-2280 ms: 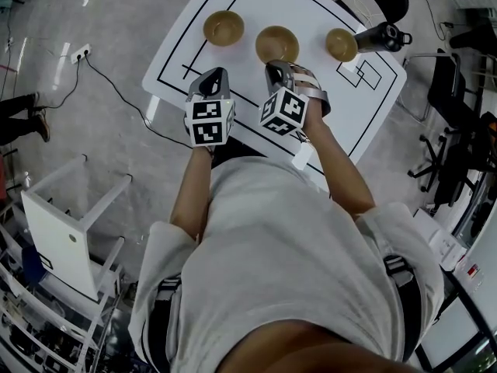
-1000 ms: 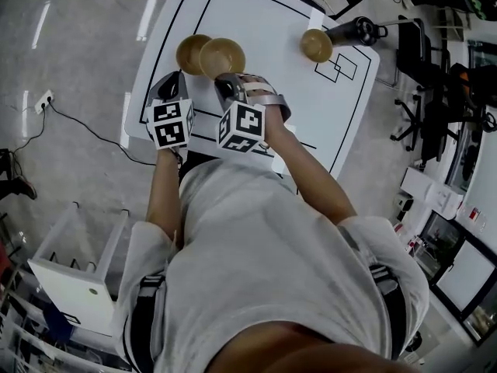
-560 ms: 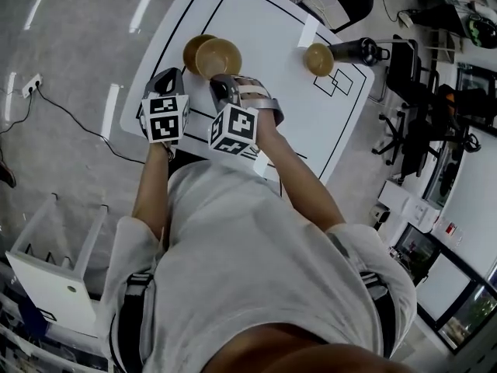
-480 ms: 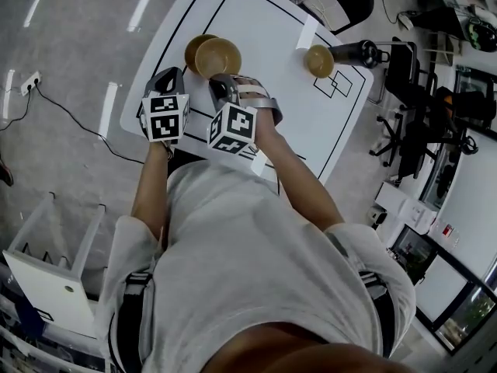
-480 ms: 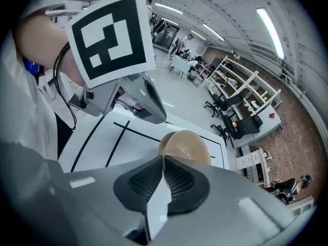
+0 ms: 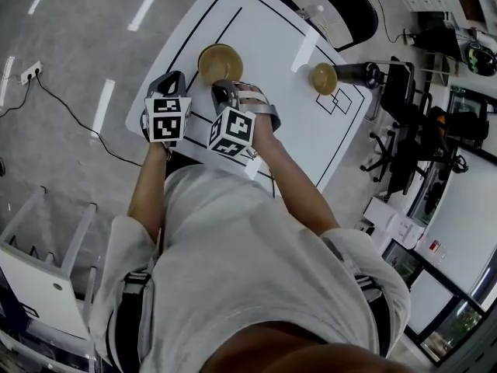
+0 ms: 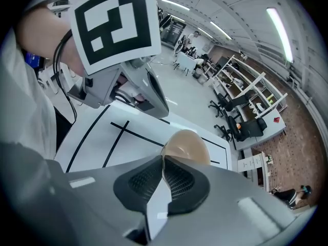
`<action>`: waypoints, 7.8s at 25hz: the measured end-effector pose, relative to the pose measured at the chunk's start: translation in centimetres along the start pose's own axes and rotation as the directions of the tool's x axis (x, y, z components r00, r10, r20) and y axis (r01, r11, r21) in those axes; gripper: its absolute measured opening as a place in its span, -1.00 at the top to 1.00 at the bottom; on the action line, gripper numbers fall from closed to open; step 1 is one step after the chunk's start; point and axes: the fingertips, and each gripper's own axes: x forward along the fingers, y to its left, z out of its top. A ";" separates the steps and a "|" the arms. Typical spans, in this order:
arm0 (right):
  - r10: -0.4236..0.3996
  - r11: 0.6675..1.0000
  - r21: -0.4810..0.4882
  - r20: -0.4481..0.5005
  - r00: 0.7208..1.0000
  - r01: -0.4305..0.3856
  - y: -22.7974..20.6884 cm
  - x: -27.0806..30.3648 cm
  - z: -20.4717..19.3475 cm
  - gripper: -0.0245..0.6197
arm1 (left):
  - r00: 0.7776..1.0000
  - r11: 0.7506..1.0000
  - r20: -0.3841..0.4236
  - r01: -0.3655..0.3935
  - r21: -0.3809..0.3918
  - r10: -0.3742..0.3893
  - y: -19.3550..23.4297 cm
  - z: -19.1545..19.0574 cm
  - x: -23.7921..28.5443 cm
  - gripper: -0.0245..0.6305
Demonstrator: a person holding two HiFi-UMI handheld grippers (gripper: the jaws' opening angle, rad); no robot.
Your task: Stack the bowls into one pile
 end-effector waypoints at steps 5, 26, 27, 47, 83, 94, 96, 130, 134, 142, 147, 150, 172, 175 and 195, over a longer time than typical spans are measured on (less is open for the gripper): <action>0.020 1.000 0.000 -0.019 1.000 -0.020 0.2 0.9 -0.2 0.87 | 1.000 1.000 -0.018 -0.005 -0.015 0.004 0.4 -0.4 0.0 0.92; 0.007 0.937 0.343 0.151 0.989 -0.059 -1.3 -0.4 -0.7 0.69 | 0.999 0.999 -0.031 0.042 0.017 -0.042 -2.8 2.5 -1.8 0.92; -0.012 0.917 0.394 0.178 0.984 -0.060 -1.8 -0.8 -0.9 0.70 | 0.999 0.999 -0.022 0.048 0.013 -0.048 -3.4 2.9 -1.9 0.92; -0.339 0.450 0.891 0.104 0.935 0.064 -7.4 -9.3 -19.6 0.92 | 0.947 0.908 -0.062 0.321 0.267 -0.317 -25.0 8.7 2.3 0.92; -0.389 0.050 0.987 -0.119 0.913 0.150 -9.7 -11.4 -42.9 0.92 | 0.898 0.849 -0.189 0.439 0.295 -0.398 -40.4 10.7 14.9 0.92; -0.390 0.012 0.993 -0.106 0.915 0.120 -11.4 -8.4 -44.4 0.92 | 0.897 0.858 -0.256 0.427 0.285 -0.361 -39.6 9.6 18.6 0.92; -0.387 0.008 0.993 -0.106 0.916 0.118 -11.6 -8.0 -44.5 0.92 | 0.899 0.856 -0.255 0.422 0.297 -0.355 -39.6 9.6 18.9 0.92; -0.320 0.023 0.995 -0.083 0.944 0.095 -11.4 -5.8 -43.0 0.77 | 0.867 0.845 -0.345 0.459 0.275 -0.358 -39.9 6.9 19.2 0.66; -0.339 0.026 0.996 -0.071 0.938 0.084 -11.7 -6.3 -41.8 0.78 | 0.879 0.854 -0.320 0.443 0.274 -0.353 -39.2 7.7 18.1 0.66; -0.350 0.079 0.994 -0.041 0.936 0.073 -11.9 -7.0 -38.7 0.77 | 0.900 0.873 -0.277 0.408 0.266 -0.336 -36.7 8.4 16.0 0.66; -0.352 0.102 0.993 -0.022 0.936 0.062 -11.7 -7.3 -36.5 0.77 | 0.911 0.890 -0.257 0.385 0.246 -0.323 -35.0 8.4 14.5 0.66; -0.354 0.124 0.991 -0.011 0.935 0.058 -11.6 -7.4 -35.2 0.77 | 0.916 0.897 -0.242 0.374 0.236 -0.319 -33.9 8.6 13.7 0.65; -0.334 0.292 0.956 0.103 0.937 -0.001 -9.8 -7.5 -24.2 0.73 | 0.961 0.955 -0.140 0.257 0.148 -0.237 -24.3 8.2 7.1 0.65; -0.323 0.323 0.946 0.124 0.938 -0.014 -9.5 -7.4 -22.4 0.73 | 0.967 0.963 -0.129 0.235 0.129 -0.218 -22.7 7.9 6.2 0.65; -0.268 0.452 0.888 0.226 0.937 -0.085 -9.1 -5.8 -12.8 0.73 | 0.989 0.992 -0.092 0.119 0.052 -0.114 -13.8 6.3 1.6 0.65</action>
